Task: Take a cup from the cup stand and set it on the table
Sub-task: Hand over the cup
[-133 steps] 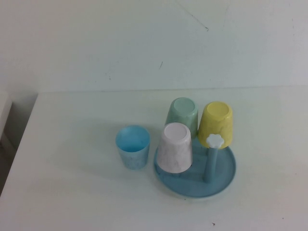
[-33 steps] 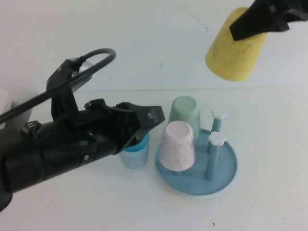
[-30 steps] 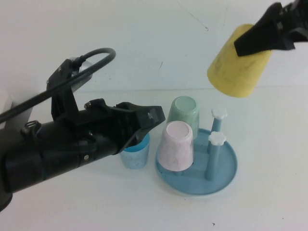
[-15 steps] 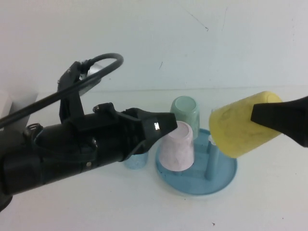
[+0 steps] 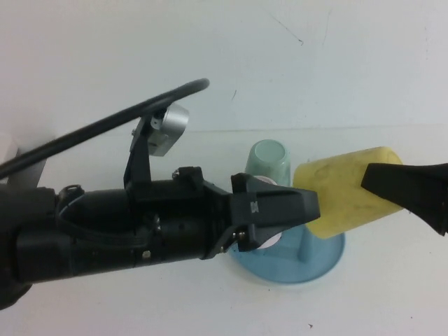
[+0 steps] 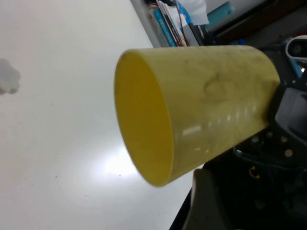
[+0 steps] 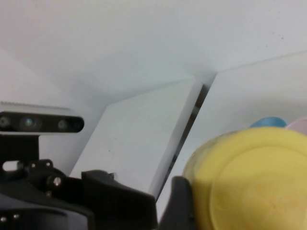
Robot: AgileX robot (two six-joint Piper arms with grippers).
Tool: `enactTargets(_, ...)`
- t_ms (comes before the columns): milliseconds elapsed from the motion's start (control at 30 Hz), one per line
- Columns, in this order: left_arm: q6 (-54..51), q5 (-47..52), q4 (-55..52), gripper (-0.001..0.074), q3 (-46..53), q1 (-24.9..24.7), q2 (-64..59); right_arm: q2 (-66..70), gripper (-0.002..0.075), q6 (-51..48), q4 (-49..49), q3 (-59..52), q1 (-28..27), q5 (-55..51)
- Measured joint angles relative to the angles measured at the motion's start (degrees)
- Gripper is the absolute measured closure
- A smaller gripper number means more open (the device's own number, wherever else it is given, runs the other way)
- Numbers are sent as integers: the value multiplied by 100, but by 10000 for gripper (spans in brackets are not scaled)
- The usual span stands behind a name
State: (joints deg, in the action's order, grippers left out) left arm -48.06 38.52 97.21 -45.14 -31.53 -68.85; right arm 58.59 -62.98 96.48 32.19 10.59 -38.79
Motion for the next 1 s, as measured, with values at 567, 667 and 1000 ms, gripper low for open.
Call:
enactTargets(567, 3, -156, -10, 314, -201, 0, 0, 0, 158, 319, 5, 0, 0, -462)
enactTargets(667, -17, -156, -10, 314, -214, 0, 0, 0, 158, 343, 5, 21, 0, -473)
enactTargets(1000, -67, -332, 4, 310, -234, 0, 0, 0, 158, 519, -15, 406, -3, -865)
